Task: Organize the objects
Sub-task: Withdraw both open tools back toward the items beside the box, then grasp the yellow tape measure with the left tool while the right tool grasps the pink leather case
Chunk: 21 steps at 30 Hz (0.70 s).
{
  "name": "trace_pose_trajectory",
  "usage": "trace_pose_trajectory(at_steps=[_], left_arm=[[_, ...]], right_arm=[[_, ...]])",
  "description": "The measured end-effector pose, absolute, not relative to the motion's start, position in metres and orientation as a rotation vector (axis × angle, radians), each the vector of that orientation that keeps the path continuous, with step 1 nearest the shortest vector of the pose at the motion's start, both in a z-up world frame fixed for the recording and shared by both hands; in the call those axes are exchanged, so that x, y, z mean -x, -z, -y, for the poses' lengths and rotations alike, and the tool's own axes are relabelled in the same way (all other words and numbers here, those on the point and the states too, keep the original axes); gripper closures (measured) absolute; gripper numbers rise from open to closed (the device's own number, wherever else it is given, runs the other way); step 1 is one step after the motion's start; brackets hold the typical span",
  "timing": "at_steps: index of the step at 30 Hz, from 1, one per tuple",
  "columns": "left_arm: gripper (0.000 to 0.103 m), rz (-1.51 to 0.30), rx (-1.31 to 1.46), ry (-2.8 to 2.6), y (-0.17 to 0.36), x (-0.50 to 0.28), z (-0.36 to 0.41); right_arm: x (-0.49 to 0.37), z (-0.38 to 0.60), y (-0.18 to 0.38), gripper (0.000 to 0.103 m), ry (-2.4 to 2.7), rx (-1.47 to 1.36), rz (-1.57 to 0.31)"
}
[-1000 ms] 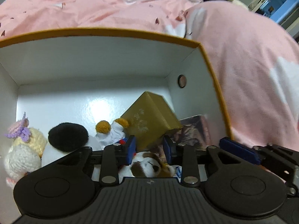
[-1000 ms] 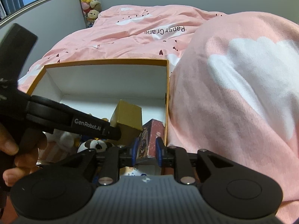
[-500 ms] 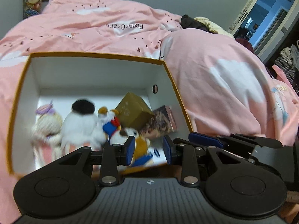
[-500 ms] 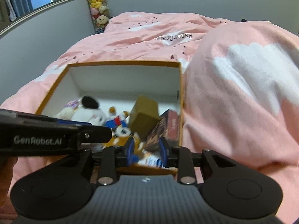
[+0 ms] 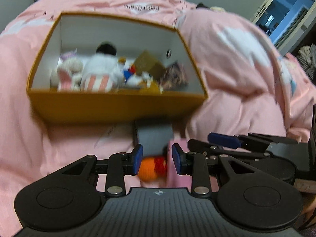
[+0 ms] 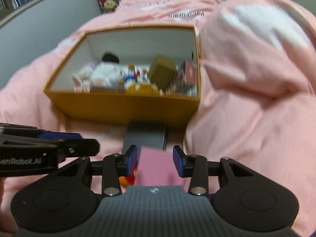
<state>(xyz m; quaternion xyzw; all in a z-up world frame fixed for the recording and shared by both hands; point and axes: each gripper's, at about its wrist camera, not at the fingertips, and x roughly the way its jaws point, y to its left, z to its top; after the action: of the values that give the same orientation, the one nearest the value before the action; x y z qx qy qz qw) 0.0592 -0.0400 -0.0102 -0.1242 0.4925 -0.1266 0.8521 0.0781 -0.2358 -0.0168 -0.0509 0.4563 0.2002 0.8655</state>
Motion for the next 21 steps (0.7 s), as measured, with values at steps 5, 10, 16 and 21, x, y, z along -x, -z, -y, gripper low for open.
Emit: trace_pose_trajectory(at_steps=[5, 10, 16, 21], left_arm=[[0.066, -1.094, 0.265, 0.245, 0.031, -0.04, 0.036], [0.062, -1.133, 0.299, 0.218, 0.047, -0.026, 0.027], [0.049, -1.156, 0.366, 0.191, 0.059, -0.007, 0.01], [0.047, -1.212, 0.391, 0.191, 0.073, -0.003, 0.006]], right_arm=[[-0.064, 0.238, 0.036, 0.047, -0.388, 0.12, -1.0], [-0.052, 0.24, 0.046, 0.045, -0.37, 0.151, -0.977], [-0.046, 0.241, 0.048, 0.044, -0.368, 0.151, -0.94], [-0.048, 0.239, 0.053, 0.044, -0.354, 0.154, -0.954]])
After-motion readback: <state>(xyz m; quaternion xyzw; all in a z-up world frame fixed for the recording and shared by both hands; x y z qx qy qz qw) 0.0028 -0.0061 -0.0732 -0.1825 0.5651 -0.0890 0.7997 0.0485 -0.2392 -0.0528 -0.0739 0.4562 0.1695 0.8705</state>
